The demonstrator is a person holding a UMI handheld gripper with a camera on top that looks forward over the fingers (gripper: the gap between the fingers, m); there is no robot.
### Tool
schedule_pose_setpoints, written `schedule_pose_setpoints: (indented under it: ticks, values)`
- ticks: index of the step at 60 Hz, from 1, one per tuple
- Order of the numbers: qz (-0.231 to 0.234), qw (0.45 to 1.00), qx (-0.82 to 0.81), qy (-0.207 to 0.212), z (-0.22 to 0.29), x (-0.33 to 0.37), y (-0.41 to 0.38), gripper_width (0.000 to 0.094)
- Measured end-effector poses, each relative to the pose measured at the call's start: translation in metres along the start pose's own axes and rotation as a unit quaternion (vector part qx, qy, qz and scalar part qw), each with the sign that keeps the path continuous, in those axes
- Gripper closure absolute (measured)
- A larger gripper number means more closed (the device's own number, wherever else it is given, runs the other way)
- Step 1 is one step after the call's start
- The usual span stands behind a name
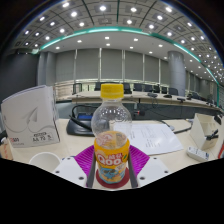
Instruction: Pour water
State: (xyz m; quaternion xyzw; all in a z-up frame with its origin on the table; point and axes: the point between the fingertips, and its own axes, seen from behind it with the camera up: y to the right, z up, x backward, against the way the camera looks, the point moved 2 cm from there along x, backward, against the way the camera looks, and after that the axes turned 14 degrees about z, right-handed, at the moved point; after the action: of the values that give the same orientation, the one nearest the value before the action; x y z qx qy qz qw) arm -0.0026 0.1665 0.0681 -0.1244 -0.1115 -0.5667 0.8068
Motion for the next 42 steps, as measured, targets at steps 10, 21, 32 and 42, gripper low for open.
schedule_pose_setpoints:
  ticks: [10,21,32,42]
  values:
    - [-0.015,0.999,-0.021,-0.028,-0.001,0.015,0.005,0.008]
    - [-0.04,0.998,-0.024,-0.047,0.017,0.069,-0.009,0.0079]
    - [-0.052,0.994,-0.045,-0.084,0.036,0.16,-0.067,0.0081]
    - [-0.07,0.99,-0.055,-0.113,0.037,0.262,-0.134,0.0082]
